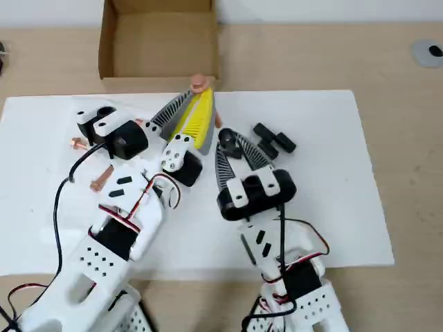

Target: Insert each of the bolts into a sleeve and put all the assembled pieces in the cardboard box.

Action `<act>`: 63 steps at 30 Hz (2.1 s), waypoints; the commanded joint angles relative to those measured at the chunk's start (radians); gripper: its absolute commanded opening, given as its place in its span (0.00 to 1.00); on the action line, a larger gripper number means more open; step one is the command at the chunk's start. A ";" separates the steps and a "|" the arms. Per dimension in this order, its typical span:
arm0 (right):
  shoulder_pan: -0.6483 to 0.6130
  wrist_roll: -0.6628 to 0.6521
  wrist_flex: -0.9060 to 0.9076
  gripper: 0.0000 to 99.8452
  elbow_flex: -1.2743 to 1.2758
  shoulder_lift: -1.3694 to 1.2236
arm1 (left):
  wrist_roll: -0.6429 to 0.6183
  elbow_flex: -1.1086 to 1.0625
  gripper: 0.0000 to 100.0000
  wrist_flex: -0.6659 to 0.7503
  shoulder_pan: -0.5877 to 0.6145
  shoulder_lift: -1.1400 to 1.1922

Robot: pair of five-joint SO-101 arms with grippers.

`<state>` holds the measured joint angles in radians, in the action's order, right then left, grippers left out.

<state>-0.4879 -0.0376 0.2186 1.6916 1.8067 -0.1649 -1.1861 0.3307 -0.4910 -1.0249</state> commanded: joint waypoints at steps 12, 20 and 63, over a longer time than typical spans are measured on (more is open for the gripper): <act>-0.007 -0.006 -0.031 0.01 -0.002 0.116 | -0.005 0.161 0.01 0.009 -0.074 0.004; -0.007 -0.006 -0.031 0.01 -0.002 0.116 | -0.006 0.281 0.01 -0.307 -0.101 -0.001; -0.005 -0.006 -0.031 0.01 -0.002 0.116 | -0.048 0.181 0.01 -0.365 -0.060 0.002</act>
<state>-0.4879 -0.0376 0.2186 1.6916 1.8067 -0.2079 -1.0111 -0.0207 -0.5416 -1.0188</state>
